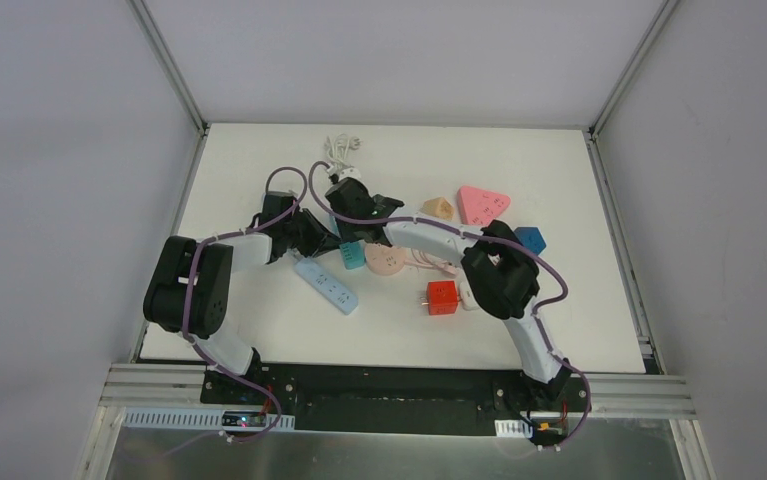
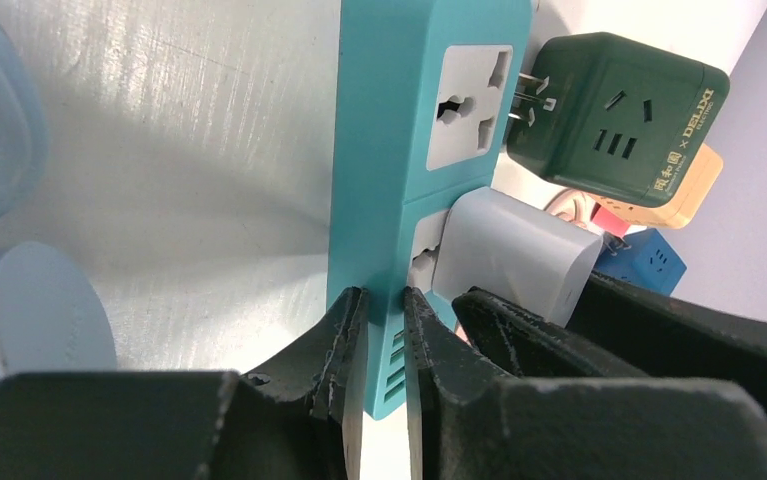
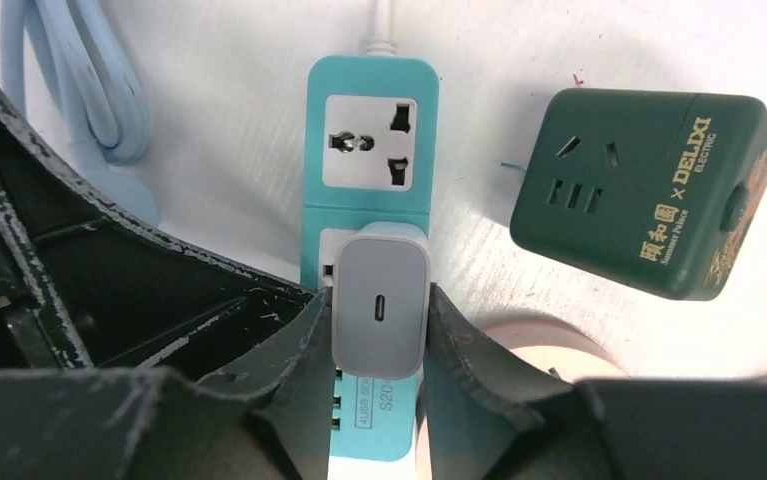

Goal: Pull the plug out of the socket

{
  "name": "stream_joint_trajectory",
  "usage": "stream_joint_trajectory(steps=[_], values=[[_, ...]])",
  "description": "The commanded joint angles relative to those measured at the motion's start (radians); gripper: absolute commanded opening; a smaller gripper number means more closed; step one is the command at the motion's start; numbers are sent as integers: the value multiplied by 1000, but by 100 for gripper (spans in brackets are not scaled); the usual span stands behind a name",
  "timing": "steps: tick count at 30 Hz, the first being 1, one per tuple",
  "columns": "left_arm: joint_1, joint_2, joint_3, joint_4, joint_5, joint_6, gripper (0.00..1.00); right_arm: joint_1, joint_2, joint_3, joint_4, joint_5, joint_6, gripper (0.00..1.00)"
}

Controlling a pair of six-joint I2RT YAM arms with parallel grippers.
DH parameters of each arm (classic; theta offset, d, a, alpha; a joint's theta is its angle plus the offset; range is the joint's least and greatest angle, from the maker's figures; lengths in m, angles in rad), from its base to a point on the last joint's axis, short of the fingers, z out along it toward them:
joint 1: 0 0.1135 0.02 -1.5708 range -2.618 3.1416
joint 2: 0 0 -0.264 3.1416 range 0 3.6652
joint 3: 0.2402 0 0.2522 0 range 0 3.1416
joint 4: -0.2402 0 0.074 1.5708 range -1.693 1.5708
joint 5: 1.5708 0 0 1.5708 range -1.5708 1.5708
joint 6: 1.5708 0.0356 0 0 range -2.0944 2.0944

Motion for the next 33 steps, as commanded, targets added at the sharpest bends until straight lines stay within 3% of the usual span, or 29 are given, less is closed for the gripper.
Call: stream_joint_trajectory(steps=[1, 6, 9, 13, 16, 19, 22, 24, 29, 33], values=[[-15, 82, -70, -183, -136, 74, 4, 75, -10, 82, 18, 25, -4, 0], [-14, 83, -83, -183, -147, 76, 3, -52, -116, -59, 198, -264, 178, 0], [-14, 83, -83, -214, -157, 79, 3, -62, -122, -78, 211, -302, 194, 0], [-14, 74, -75, -261, -193, 80, 2, 42, -59, 8, 74, -50, 29, 0], [-15, 73, -75, -266, -197, 76, 2, 74, -40, 34, 33, 43, -21, 0], [-18, 74, -76, -265, -196, 71, 2, 40, -80, 8, 58, -19, 23, 0], [-20, 73, -75, -267, -196, 71, 2, -53, -151, -93, 193, -262, 166, 0], [-21, 71, -77, -270, -196, 73, 3, -77, -165, -121, 233, -321, 202, 0], [-39, 72, -60, -312, -211, 73, 2, 44, -90, 21, 51, -63, 12, 0], [-62, 69, -59, -324, -226, 57, 2, 52, -92, 51, 34, -19, -19, 0]])
